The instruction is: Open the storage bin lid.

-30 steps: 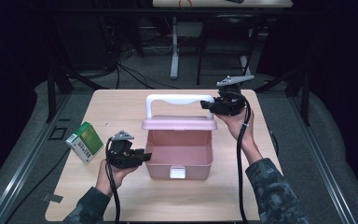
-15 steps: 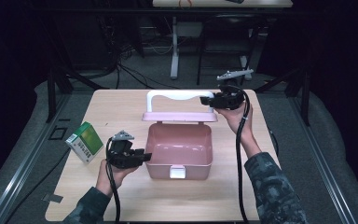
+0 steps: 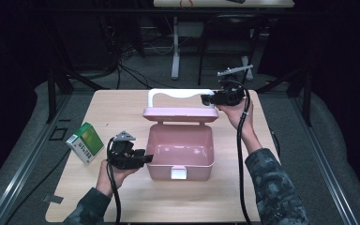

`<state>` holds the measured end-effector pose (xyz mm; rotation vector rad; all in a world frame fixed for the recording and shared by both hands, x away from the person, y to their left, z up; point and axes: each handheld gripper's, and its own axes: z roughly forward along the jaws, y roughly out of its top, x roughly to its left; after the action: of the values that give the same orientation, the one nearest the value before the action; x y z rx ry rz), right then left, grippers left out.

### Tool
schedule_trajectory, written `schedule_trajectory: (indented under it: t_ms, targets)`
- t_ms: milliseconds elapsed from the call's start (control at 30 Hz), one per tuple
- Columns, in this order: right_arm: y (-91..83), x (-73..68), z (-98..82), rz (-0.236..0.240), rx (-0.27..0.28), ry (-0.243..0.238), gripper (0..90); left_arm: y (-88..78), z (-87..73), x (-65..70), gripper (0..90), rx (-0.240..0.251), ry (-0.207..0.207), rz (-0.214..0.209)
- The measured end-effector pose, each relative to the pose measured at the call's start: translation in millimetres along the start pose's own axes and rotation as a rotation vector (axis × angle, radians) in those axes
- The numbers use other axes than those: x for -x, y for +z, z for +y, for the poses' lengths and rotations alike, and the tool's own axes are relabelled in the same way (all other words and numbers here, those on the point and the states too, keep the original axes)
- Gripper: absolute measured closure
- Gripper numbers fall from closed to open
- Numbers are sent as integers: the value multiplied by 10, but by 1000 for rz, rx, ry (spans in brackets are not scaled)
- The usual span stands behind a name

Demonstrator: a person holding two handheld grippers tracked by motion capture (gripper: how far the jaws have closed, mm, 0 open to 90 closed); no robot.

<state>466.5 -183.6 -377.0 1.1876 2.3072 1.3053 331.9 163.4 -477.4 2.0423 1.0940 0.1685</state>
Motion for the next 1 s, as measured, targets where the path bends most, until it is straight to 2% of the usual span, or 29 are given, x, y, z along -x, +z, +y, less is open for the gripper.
schedule_trajectory:
  t_ms: [233,400,500,667,767,867,1000]
  targets:
    - [14,4,6,-1,-11,10,659,-25,23,-5,409,-12,14,11]
    - [11,-3,7,-5,-13,8,658,-99,69,-38,316,14,15,31]
    - [15,-4,10,-8,-12,2,658,-148,120,-44,275,33,33,49]
    - [15,-5,17,-11,-18,-1,657,-221,252,-38,172,68,62,91]
    - [14,-9,25,-14,-23,-4,657,-250,349,-37,138,96,81,102]
    - [15,-7,24,-13,-23,-2,657,-288,487,-7,54,122,112,116]
    - [19,-4,21,-11,-20,2,657,-344,702,56,50,152,165,153]
